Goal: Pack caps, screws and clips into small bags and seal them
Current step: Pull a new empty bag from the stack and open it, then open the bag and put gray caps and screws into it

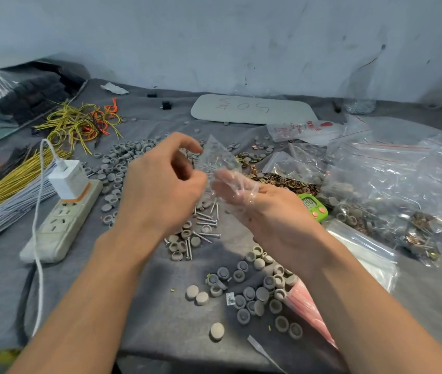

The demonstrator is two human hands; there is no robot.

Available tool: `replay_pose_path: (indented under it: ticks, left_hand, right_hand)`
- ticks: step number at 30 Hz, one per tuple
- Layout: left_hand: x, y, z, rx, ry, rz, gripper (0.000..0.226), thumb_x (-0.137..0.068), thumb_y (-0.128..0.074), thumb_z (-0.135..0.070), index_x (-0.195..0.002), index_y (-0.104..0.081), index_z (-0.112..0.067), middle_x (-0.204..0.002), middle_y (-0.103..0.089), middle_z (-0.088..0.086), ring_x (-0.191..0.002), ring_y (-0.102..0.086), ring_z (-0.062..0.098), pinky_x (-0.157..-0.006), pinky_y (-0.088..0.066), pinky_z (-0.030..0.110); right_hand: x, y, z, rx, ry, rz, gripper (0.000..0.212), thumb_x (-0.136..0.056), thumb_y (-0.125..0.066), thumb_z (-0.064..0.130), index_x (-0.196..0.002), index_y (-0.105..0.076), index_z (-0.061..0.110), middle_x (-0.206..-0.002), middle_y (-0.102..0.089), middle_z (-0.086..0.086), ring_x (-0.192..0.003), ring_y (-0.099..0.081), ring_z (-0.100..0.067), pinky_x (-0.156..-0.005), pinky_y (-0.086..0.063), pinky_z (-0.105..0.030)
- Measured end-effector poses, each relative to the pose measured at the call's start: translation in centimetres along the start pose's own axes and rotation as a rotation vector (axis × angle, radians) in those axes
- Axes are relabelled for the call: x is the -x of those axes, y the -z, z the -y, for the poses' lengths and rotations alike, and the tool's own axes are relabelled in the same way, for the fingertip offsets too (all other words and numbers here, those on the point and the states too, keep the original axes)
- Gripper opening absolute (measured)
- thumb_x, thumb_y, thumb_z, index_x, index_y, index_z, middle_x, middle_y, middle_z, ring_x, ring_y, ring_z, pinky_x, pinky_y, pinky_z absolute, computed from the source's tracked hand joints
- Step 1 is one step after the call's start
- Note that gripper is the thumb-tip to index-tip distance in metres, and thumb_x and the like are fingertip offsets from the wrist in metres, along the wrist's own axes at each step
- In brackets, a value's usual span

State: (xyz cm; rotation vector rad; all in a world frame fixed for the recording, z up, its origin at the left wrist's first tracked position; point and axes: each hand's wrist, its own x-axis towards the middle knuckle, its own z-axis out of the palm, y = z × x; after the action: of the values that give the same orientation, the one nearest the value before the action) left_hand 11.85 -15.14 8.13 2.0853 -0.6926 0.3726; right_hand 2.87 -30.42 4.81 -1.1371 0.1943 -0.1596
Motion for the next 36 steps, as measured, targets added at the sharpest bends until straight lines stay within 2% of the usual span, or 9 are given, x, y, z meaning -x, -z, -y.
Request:
replay_pose_path:
  ticks: [5, 10, 16, 20, 23, 26, 30, 33, 36]
  left_hand:
    - [-0.1, 0.7, 0.2, -0.015, -0.116, 0.161, 0.055, -0.071, -0.076, -0.016, -0.119, -0.066, -0.042, -0.116, -0.065, -0.026, -0.109, -0.056, -0.013, -0.095, -0.036, 0.002]
    - [1.5, -2.1, -1.7, -0.326, -0.476, 0.446, 0.106, -0.061, -0.082, -0.013, -0.152, -0.037, -0.043, -0.165, -0.029, -0.011, -0.154, -0.019, 0.011, -0.128, -0.013, 0.034]
    - [2.0, -3.5, -2.0, -0.399, -0.533, 0.154, 0.063, -0.071, -0.078, -0.014, -0.13, -0.06, -0.027, -0.115, -0.064, -0.004, -0.12, -0.057, 0.021, -0.126, -0.019, 0.046]
    - [1.9, -3.6, -1.4, -0.364, -0.387, 0.08, 0.063, -0.07, -0.082, -0.01, -0.126, -0.057, -0.026, -0.107, -0.063, -0.01, -0.107, -0.056, 0.014, -0.126, -0.02, 0.042]
    - [1.1, -2.8, -0.5, -0.233, -0.114, 0.114, 0.07, -0.071, -0.09, -0.025, -0.129, -0.051, -0.032, -0.096, -0.049, -0.02, -0.093, -0.045, 0.009, -0.113, -0.041, 0.042]
    - [0.0, -1.8, 0.8, -0.192, 0.04, 0.141, 0.075, -0.071, -0.09, -0.031, -0.13, -0.044, -0.035, -0.11, -0.057, -0.008, -0.1, -0.052, 0.016, -0.088, -0.046, 0.034]
    - [-0.4, -1.6, 1.9, -0.26, 0.064, 0.167, 0.072, -0.072, -0.088, -0.032, -0.13, -0.046, -0.03, -0.11, -0.055, -0.006, -0.102, -0.051, 0.018, -0.082, -0.04, 0.033]
    - [-0.1, -1.8, 2.1, -0.386, -0.018, 0.144, 0.063, -0.076, -0.085, -0.022, -0.129, -0.051, -0.028, -0.106, -0.057, -0.007, -0.096, -0.037, 0.013, -0.089, -0.04, 0.035]
    - [0.1, -2.1, 2.2, -0.434, -0.077, 0.116, 0.071, -0.072, -0.083, -0.007, -0.131, -0.053, -0.029, -0.1, -0.051, -0.012, -0.091, -0.029, 0.008, -0.107, -0.04, 0.043]
  right_hand:
    - [-0.6, 0.3, -0.4, 0.148, 0.089, -0.13, 0.056, -0.088, -0.041, -0.025, -0.114, -0.073, 0.013, -0.117, -0.078, 0.002, -0.119, -0.069, -0.013, -0.111, -0.045, -0.035]
    - [-0.4, 0.2, -0.1, -0.01, 0.083, 0.073, 0.058, -0.081, -0.035, -0.034, -0.109, -0.067, 0.004, -0.097, -0.076, -0.006, -0.087, -0.074, -0.017, -0.074, -0.061, -0.027]
    - [0.2, 0.8, 1.3, 0.152, 0.07, 0.172, 0.013, -0.09, -0.053, -0.019, -0.091, -0.063, -0.011, -0.076, -0.053, -0.015, -0.065, -0.05, -0.017, -0.064, -0.046, -0.028]
    - [0.4, 1.0, 1.5, 0.05, 0.095, -0.065, 0.021, -0.083, -0.071, 0.019, -0.094, -0.077, 0.003, -0.089, -0.076, -0.015, -0.072, -0.071, -0.02, -0.067, -0.061, -0.028]
    - [0.3, 2.3, 2.2, 0.046, 0.144, -0.325, 0.015, -0.097, -0.065, 0.012, -0.098, -0.077, 0.004, -0.092, -0.079, -0.015, -0.079, -0.077, -0.022, -0.07, -0.063, -0.029]
    - [0.3, 3.8, 3.2, 0.448, 0.202, -0.532, 0.023, -0.096, -0.066, 0.004, -0.087, -0.081, 0.019, -0.084, -0.08, -0.001, -0.079, -0.076, -0.022, -0.078, -0.065, -0.037]
    - [-0.1, 4.5, 3.4, 1.302, 0.186, -0.606, 0.036, -0.091, -0.07, 0.007, -0.076, -0.076, 0.04, -0.092, -0.07, 0.02, -0.061, -0.066, 0.001, -0.062, -0.052, -0.012]
    - [-0.8, 4.6, 2.4, 1.651, 0.128, -0.487, 0.024, -0.088, -0.075, 0.018, -0.083, -0.078, 0.04, -0.114, -0.074, 0.009, -0.115, -0.059, -0.018, -0.114, -0.035, -0.039]
    - [-1.4, 4.5, 0.8, 1.888, 0.094, -0.341, 0.012, -0.089, -0.071, 0.028, -0.089, -0.079, 0.037, -0.111, -0.071, 0.008, -0.125, -0.05, -0.023, -0.124, -0.007, -0.043]
